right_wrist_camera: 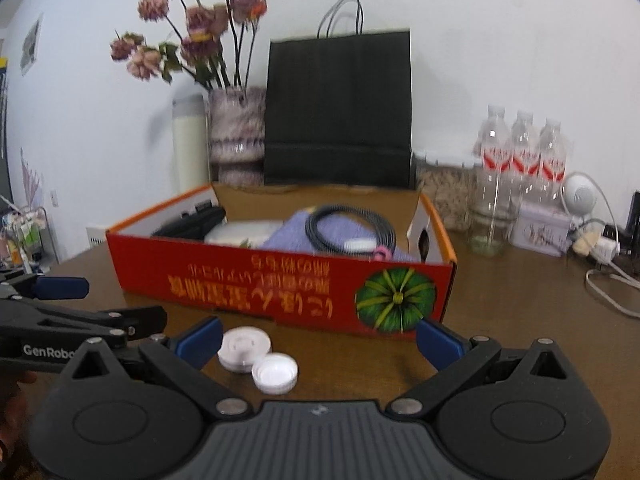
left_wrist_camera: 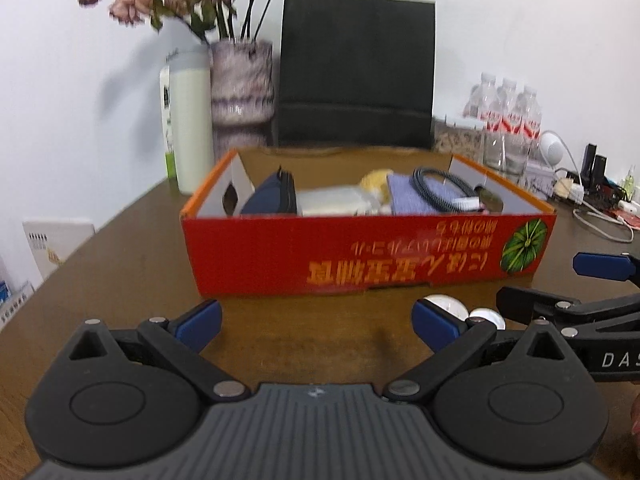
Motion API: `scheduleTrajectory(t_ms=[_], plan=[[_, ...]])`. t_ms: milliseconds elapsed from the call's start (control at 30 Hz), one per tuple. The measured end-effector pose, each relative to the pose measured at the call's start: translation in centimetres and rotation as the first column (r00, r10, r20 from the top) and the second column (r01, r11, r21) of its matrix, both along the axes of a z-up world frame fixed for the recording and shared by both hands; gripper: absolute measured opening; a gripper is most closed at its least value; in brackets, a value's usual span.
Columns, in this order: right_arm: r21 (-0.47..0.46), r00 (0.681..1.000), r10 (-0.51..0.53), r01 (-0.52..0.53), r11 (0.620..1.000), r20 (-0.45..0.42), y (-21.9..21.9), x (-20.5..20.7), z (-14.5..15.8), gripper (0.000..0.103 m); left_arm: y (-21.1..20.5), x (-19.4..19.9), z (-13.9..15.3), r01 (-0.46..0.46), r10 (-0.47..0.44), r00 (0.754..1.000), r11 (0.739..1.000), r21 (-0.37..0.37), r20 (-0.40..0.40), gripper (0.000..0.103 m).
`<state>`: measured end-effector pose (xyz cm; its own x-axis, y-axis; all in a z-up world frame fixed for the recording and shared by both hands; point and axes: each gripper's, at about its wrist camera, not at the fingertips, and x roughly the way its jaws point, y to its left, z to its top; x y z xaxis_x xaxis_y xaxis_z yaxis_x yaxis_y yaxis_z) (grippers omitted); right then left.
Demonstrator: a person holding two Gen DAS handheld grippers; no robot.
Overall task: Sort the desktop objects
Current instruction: 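Grasp a white cap with the right tool while the left tool grasps the holed white cap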
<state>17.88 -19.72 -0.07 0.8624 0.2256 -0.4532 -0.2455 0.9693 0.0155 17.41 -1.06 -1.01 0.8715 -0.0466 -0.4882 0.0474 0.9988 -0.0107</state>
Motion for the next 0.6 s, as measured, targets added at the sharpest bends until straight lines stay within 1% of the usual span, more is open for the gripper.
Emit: scheduleTrajectory(t_ms=[133, 233, 333, 400, 500, 533, 567, 600], plan=[[-0.011, 0.996, 0.001, -0.002, 1.000, -0.092, 0.1, 0.9, -0.7, 0.103, 0.2, 0.6, -0.6, -0.004, 0.003, 0.998, 1.000, -0.009, -0.068, 0.103], [-0.014, 0.987, 0.007, -0.009, 1.000, -0.163, 0.2, 1.7, -1.3, 0.103, 0.4, 1.1, -1.0, -0.013, 0.012, 0.993, 1.000, -0.013, -0.116, 0.103], [-0.021, 0.979, 0.008, -0.013, 1.000, -0.203, 0.3, 2.1, -1.7, 0.100, 0.6, 1.6, -1.5, -0.021, 0.017, 0.986, 0.999, -0.025, -0.167, 0.103], [-0.028, 0.978, 0.006, -0.012, 1.000, -0.208, 0.4, 2.2, -1.8, 0.098, 0.6, 1.7, -1.6, -0.031, 0.027, 0.985, 0.999, -0.021, -0.171, 0.103], [-0.044, 0.980, 0.016, -0.025, 0.999, -0.196, 0.8, 2.1, -1.8, 0.086, 0.6, 1.7, -1.6, -0.026, 0.023, 0.985, 0.999, -0.019, -0.172, 0.103], [-0.043, 0.982, 0.031, -0.040, 0.998, -0.188, 0.9, 2.0, -1.7, 0.076, 0.6, 1.7, -1.6, -0.023, 0.019, 0.985, 1.000, -0.018, -0.172, 0.103], [-0.043, 0.983, 0.046, -0.054, 0.998, -0.179, 1.0, 1.8, -1.6, 0.061, 0.5, 1.7, -1.6, -0.021, 0.017, 0.985, 1.000, -0.016, -0.173, 0.103], [-0.043, 0.983, 0.064, -0.073, 0.996, -0.170, 1.1, 1.6, -1.6, 0.052, 0.5, 1.7, -1.6, -0.018, 0.015, 0.985, 1.000, -0.016, -0.173, 0.103]])
